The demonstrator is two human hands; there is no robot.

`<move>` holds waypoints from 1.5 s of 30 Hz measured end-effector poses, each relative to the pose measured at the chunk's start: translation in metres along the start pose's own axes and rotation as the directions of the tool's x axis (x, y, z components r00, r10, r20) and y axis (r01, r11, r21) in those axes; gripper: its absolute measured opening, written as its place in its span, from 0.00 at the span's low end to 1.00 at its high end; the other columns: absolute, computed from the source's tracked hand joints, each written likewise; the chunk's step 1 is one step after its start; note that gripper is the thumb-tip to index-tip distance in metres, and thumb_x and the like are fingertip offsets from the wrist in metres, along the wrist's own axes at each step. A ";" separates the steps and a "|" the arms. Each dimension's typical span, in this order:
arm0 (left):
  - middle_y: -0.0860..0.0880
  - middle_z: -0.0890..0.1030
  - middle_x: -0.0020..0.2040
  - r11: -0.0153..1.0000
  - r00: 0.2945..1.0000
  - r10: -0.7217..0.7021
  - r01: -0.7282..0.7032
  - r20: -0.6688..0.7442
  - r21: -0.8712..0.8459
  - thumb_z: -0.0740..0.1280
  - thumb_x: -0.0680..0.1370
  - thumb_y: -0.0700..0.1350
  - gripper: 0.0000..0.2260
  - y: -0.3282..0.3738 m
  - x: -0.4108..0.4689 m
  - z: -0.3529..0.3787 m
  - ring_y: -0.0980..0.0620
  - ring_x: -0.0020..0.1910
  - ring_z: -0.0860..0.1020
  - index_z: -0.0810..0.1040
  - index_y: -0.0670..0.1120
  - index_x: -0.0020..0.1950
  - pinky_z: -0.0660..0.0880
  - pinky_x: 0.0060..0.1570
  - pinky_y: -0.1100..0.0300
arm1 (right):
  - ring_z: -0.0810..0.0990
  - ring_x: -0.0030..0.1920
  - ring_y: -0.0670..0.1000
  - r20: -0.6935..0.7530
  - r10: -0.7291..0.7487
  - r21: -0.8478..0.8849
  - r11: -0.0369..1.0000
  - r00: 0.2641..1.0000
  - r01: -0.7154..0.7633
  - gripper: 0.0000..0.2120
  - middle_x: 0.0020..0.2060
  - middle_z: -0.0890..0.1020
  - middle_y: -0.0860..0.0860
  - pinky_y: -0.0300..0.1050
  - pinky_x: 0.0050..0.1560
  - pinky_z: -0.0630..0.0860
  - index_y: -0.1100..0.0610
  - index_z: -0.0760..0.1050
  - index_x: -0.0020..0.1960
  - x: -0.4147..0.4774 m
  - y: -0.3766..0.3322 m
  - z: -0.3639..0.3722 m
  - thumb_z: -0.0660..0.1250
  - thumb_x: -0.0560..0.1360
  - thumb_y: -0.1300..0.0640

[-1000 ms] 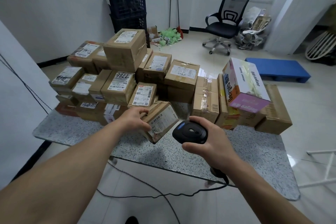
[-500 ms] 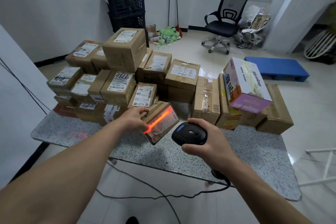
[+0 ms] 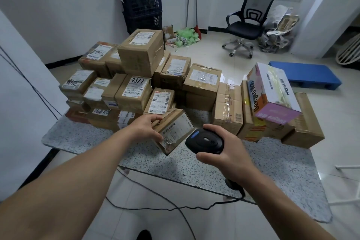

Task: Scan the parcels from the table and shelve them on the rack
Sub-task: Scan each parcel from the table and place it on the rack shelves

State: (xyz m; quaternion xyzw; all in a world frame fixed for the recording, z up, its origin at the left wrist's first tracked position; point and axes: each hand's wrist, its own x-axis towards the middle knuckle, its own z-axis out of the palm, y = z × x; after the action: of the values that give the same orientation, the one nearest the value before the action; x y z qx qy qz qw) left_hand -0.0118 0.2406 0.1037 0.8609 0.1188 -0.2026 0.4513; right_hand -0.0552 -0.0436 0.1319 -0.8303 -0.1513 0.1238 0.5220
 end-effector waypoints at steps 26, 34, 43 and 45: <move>0.50 0.78 0.54 0.947 0.887 -0.069 -0.086 -0.456 -0.309 0.77 0.69 0.35 0.38 -0.129 -0.215 -0.138 0.49 0.53 0.81 0.64 0.52 0.73 0.80 0.56 0.50 | 0.80 0.57 0.42 0.194 -0.266 0.112 0.962 0.944 0.249 0.45 0.57 0.78 0.39 0.40 0.57 0.80 0.50 0.70 0.73 -0.010 -0.147 0.196 0.78 0.58 0.43; 0.47 0.79 0.53 0.935 0.815 -0.149 -0.068 -0.560 -0.348 0.76 0.71 0.35 0.40 -0.221 -0.332 -0.198 0.48 0.52 0.81 0.59 0.51 0.76 0.81 0.56 0.48 | 0.80 0.56 0.42 0.290 -0.377 0.161 0.925 0.880 0.343 0.44 0.57 0.79 0.40 0.38 0.54 0.80 0.47 0.70 0.71 -0.050 -0.222 0.321 0.76 0.56 0.39; 0.44 0.79 0.54 0.900 0.671 -0.270 -0.079 -0.691 -0.428 0.75 0.69 0.32 0.43 -0.302 -0.435 -0.249 0.44 0.53 0.82 0.59 0.51 0.77 0.82 0.53 0.45 | 0.82 0.55 0.47 0.419 -0.476 0.238 0.880 0.774 0.412 0.42 0.55 0.81 0.43 0.48 0.57 0.82 0.45 0.70 0.68 -0.076 -0.291 0.433 0.74 0.55 0.36; 0.44 0.79 0.54 0.894 0.628 -0.282 -0.103 -0.726 -0.436 0.75 0.68 0.31 0.43 -0.312 -0.453 -0.261 0.44 0.52 0.83 0.59 0.51 0.77 0.82 0.54 0.47 | 0.83 0.54 0.47 0.440 -0.509 0.264 0.861 0.740 0.435 0.41 0.55 0.82 0.43 0.50 0.56 0.83 0.44 0.71 0.68 -0.075 -0.306 0.451 0.75 0.56 0.36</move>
State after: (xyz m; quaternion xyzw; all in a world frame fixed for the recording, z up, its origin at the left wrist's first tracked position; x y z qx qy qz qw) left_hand -0.4726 0.6224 0.2164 0.7315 0.3866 0.1955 0.5265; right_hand -0.3261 0.4272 0.2208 -0.6643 -0.4763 0.2064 0.5378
